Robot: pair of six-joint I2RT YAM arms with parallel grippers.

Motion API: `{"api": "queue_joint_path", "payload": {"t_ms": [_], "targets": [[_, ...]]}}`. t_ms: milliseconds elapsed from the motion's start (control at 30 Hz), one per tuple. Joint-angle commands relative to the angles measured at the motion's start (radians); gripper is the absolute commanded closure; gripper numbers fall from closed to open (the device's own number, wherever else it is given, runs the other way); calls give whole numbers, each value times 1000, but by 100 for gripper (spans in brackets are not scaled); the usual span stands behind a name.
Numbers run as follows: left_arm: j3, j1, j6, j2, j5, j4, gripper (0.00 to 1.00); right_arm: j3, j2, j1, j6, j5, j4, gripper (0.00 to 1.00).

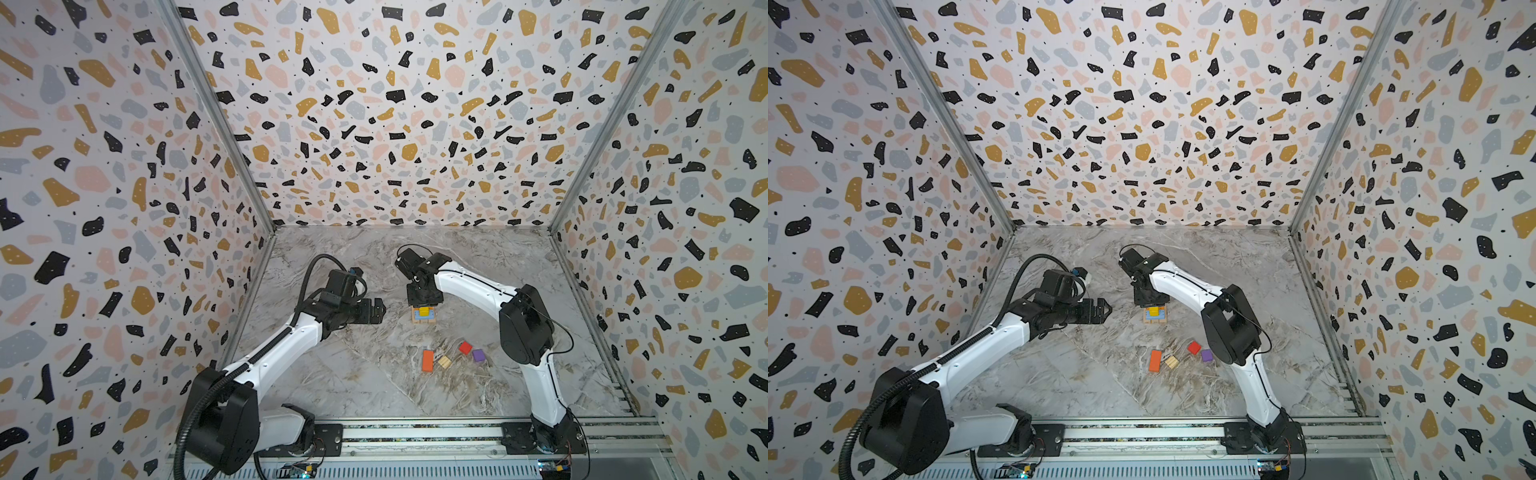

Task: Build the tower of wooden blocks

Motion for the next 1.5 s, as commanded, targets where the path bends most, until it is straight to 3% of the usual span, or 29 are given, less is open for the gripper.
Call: {"api": "queue_joint_path", "payload": {"t_ms": [0,533,667,767,1167,1467], "targets": [[-7,7,18,-9,11,18,0,-2,-3,4,-9,20,-10,76],[-8,7,18,-8,10,19,0,-26,-17,5,-8,15,3,74],[-8,7,18,-9,10,20,0,-23,-16,5,-7,14,4,68],[-8,8,18,-8,10,19,0,-22,-18,5,-8,16,4,56],[-6,8,18,-8,12,19,0,-14,-29,6,-11,33,-9,42],[-3,7,21,-5,3,17,0,11,-73,11,-41,73,-41,24]]}}
